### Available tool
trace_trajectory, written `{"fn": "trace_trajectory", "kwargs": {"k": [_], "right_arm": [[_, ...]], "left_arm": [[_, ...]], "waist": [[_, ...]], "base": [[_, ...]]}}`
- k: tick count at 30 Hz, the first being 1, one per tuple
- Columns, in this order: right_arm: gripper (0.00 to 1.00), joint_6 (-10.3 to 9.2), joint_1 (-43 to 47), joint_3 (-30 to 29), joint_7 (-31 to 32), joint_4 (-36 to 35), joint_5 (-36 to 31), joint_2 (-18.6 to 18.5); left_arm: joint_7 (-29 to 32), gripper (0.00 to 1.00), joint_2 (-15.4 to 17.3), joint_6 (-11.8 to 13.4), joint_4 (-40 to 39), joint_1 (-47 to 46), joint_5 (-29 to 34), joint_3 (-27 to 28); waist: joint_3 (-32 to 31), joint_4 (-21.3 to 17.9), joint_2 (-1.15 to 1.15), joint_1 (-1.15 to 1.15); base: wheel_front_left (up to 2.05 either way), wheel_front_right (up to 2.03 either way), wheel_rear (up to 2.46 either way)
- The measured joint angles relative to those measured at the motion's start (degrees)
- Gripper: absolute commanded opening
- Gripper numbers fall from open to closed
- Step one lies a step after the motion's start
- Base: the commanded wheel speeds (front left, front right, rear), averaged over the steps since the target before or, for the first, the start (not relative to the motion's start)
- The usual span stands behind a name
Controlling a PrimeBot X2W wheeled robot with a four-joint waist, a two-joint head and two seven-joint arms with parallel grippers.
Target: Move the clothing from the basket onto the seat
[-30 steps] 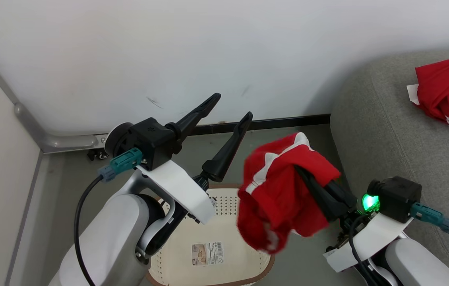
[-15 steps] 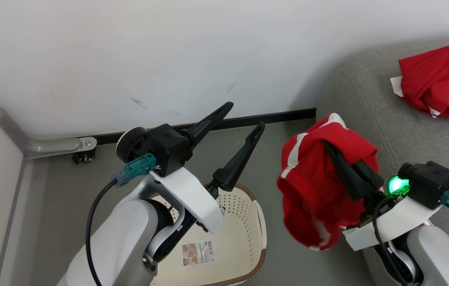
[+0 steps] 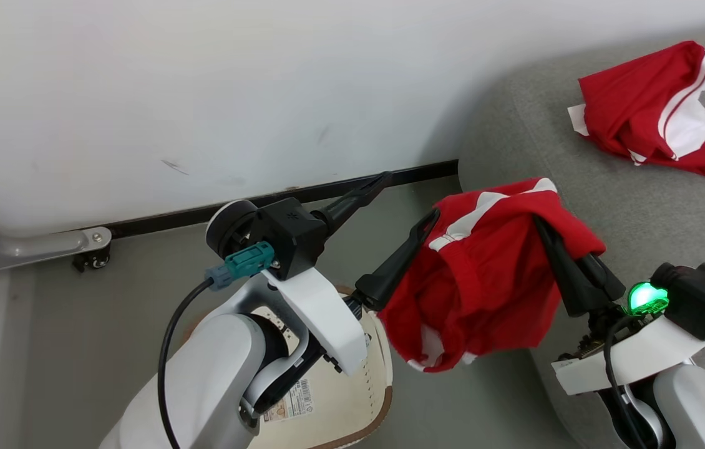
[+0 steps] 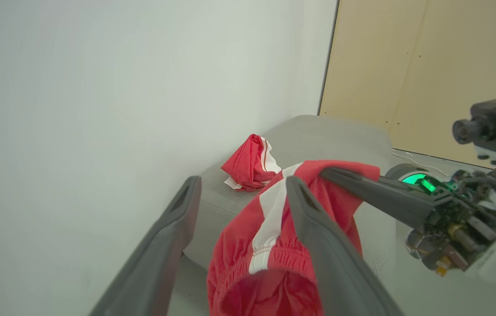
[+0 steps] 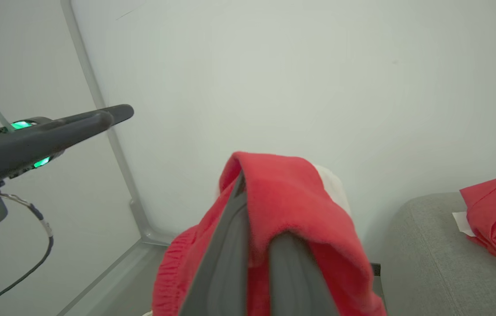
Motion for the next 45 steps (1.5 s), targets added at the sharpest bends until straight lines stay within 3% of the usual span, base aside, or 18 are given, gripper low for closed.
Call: {"fn": "trace_trajectory", "kwargs": {"k": [32,45], "right_arm": [[0.0,0.0,4.58,-1.54,0.0,-3.54,-2.75,3.0],[0.0,0.0,4.3,-2.08,0.0,-3.12,-2.87,4.02]], "left_arm": [[0.98,1.0,-0.21,-0.48,2.05,-1.99,-1.41,-2.13],[2.08,1.0,0.55,0.04,2.12,-2.02,-1.23,-1.65]], "waist": [[1.89,-13.98,0.0,0.0],[4.07,-17.81,0.0,0.0]], "base": [[0.0,0.0,0.0],[0.0,0.0,0.0]]}}
